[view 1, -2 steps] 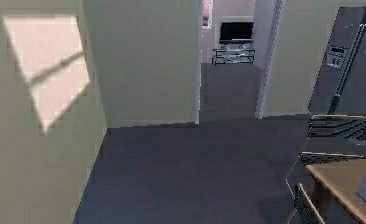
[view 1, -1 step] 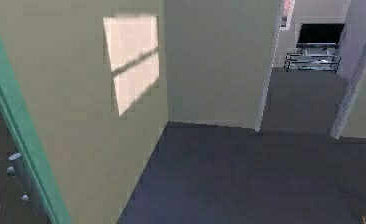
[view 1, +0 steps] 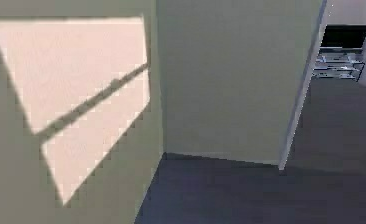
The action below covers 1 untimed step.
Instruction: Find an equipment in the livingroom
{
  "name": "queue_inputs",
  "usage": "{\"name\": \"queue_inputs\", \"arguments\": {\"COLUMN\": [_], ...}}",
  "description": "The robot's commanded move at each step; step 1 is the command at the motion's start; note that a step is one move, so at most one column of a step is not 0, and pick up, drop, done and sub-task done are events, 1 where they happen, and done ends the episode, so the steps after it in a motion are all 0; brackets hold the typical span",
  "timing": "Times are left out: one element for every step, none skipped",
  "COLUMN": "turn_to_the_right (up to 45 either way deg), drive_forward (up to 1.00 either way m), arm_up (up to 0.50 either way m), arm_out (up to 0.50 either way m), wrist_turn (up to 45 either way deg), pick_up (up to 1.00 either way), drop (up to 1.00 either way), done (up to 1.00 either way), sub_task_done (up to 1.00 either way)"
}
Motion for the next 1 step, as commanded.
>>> {"name": "queue_inputs", "arguments": {"turn_to_the_right": [45.0], "drive_forward": [0.00], "arm_up": [0.00], "arm_out": [0.00], "wrist_turn": [0.0], "pick_up": [0.00], "drop": [0.00], "done": [0.00], "sub_task_done": [0.00]}}
